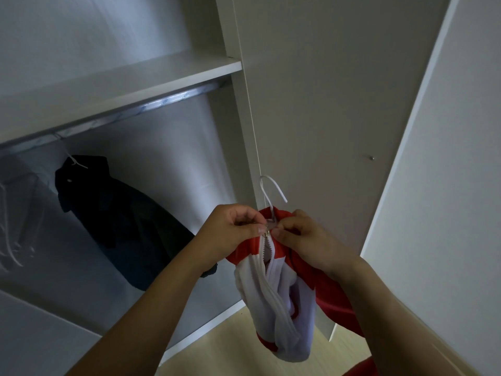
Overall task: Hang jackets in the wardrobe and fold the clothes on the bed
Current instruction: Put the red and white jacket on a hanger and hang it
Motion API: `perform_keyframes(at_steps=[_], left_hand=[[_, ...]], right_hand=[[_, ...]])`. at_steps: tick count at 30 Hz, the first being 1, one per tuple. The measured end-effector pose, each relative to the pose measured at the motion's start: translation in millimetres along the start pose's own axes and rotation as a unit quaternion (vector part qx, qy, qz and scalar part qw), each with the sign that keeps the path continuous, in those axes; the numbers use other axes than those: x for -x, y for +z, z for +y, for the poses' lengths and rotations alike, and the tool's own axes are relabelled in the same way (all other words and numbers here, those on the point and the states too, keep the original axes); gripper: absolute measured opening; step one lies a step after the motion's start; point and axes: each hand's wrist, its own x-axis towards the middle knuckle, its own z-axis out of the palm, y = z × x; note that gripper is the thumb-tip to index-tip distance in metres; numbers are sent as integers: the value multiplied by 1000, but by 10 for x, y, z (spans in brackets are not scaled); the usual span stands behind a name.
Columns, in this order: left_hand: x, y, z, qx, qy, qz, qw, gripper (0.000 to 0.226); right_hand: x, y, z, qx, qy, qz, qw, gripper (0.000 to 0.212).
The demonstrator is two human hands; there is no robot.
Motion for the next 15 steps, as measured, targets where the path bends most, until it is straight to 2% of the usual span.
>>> perform_keyframes(at_steps=[5,11,15], left_hand=[[21,33,-61,24,-14,7,1000,4],[84,149,-128,75,3,85,994,9],[115,197,-145,63,48,107,991,13]], right_hand=[[-30,14,44,11,-5,38,999,19],[-68,153,59,-154,25,119,981,25],[-76,210,21,-177,26,150,972,19]])
